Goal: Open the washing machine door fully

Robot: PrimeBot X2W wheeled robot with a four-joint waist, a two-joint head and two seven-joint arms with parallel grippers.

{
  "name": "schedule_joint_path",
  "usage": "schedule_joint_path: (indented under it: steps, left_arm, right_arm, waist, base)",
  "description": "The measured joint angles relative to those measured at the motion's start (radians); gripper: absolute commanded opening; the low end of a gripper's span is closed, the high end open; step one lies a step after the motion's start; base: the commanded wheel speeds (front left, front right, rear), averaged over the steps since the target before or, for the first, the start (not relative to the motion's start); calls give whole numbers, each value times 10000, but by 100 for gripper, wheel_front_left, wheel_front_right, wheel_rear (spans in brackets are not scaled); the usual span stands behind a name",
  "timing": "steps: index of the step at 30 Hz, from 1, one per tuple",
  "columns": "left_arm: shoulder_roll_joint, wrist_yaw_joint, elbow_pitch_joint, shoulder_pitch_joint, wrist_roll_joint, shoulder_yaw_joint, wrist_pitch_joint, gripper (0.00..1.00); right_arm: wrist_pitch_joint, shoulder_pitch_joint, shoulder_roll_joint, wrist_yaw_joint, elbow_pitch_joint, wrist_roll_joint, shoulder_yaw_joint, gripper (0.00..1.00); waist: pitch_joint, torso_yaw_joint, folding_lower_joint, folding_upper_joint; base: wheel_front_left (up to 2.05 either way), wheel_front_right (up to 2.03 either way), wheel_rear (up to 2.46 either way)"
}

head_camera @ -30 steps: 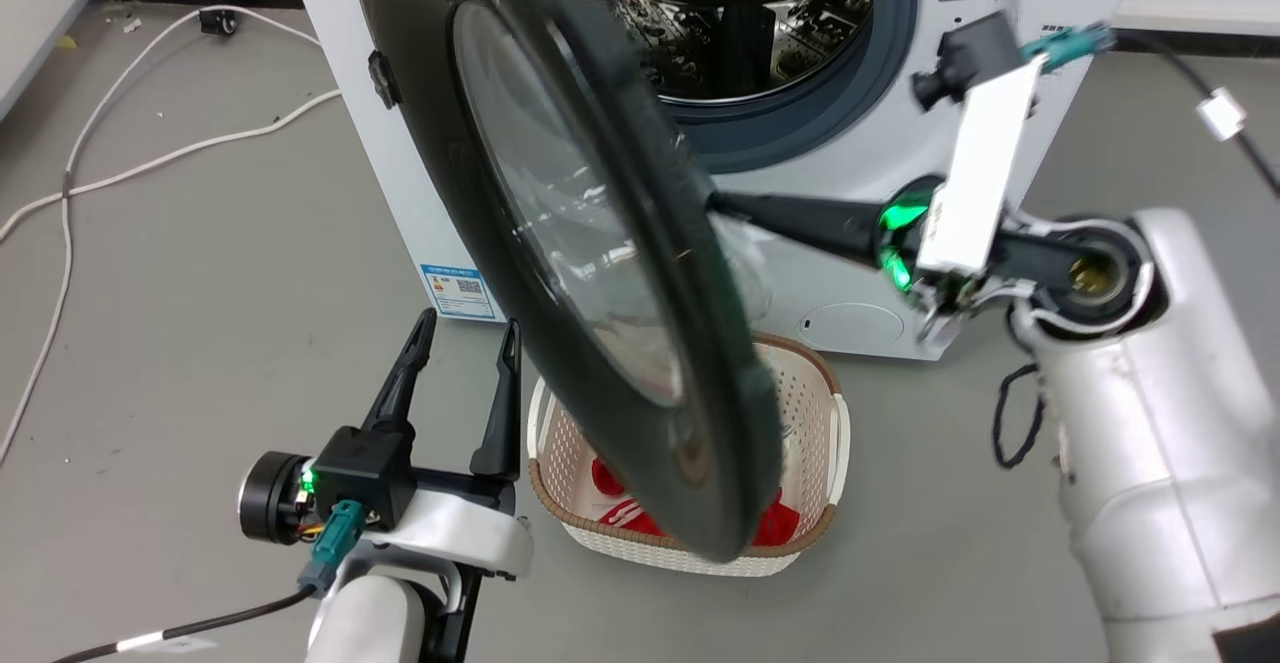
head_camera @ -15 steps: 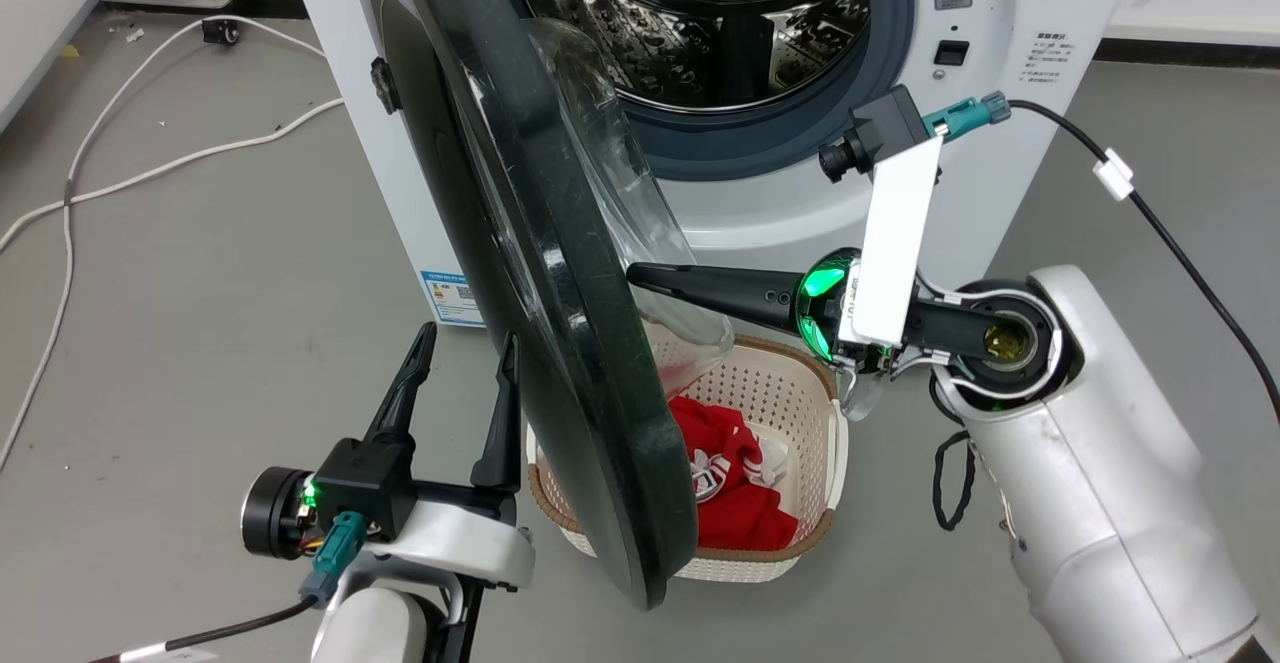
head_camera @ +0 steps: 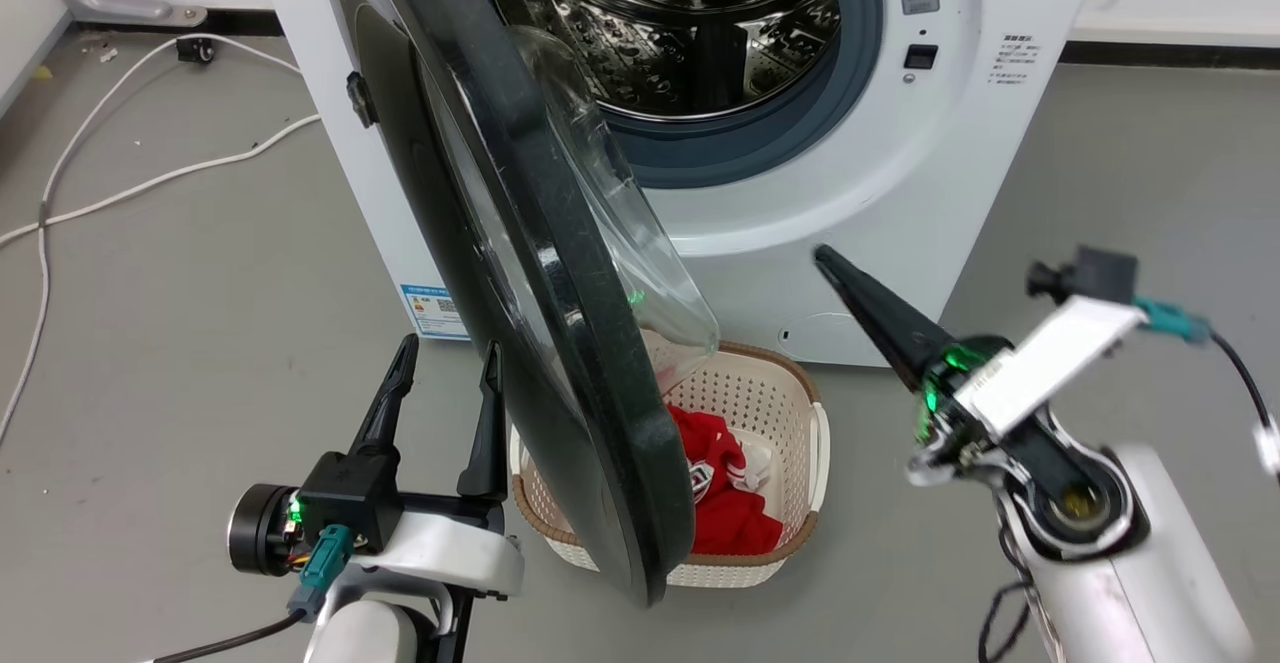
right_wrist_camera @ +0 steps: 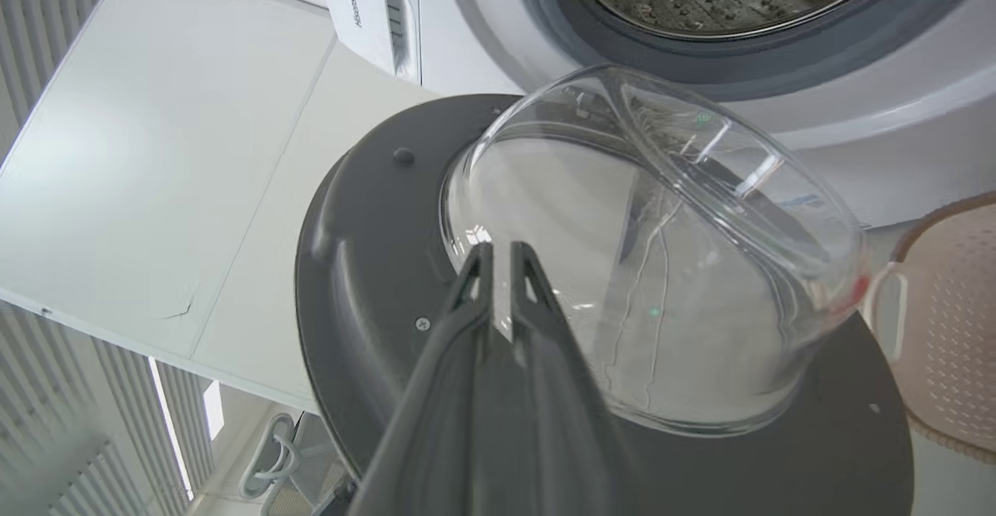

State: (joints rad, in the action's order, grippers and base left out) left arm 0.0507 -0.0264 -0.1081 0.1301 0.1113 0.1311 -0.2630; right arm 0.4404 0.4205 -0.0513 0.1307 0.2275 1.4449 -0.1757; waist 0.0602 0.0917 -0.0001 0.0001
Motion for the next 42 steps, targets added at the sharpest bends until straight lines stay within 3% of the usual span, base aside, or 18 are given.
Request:
schedule_joint_path:
  steps: [1,7,12,17,23,29,36,42]
  left_arm:
    - [-2,0,2,-20,0,-13,0,100]
    - [-2,-2,-8,-174,-21,-77,0,100]
    - [-2,-17,-17,-302,-105,-253,0,100]
    - [-2,-59,-19,-346,-159,-462,0,100]
    - [-2,-79,6,-390,-228,-648,0,100]
    - [-2,-92,58,-389,-299,-763,0,100]
    - [-2,-150,63,-368,-380,-855,0,100]
    - [-2,-178,35,-331,-399,-897,0,100]
  right_arm:
    - [-332,-279,-4,0,-109,-113,140,100]
    - [-2625,-2039,0,0,-667,-324,1135,100]
    - [-4915,-3350,2,0,-819,-955,1383,100]
    - [-6604,-4100,13,0,-606,-2918,1218,100]
    - [-7005,-4187,-71,0,-606,-7582,2136,100]
    - [-7037,-3966,-25,2,-2006,-11415,2928,100]
    - [-7037,-4266,2,2,-2999,-13701,2474,100]
    - [-7037,-4691,4,2,-2876,-14226,2180,100]
  waist:
    - [-19,-26,0,0]
    - [-173,-132,1,0]
    - [-273,-251,0,0]
    - [-312,-372,0,0]
    - [-304,-579,1,0]
    - [-158,-707,1,0]
    - [-66,-794,1,0]
    - [-149,-810,1,0]
  base:
    - [0,0,0]
    - [0,0,0]
    - [0,0,0]
    - [0,0,0]
    - [0,0,0]
    - [0,0,0]
    - [0,0,0]
    - [0,0,0]
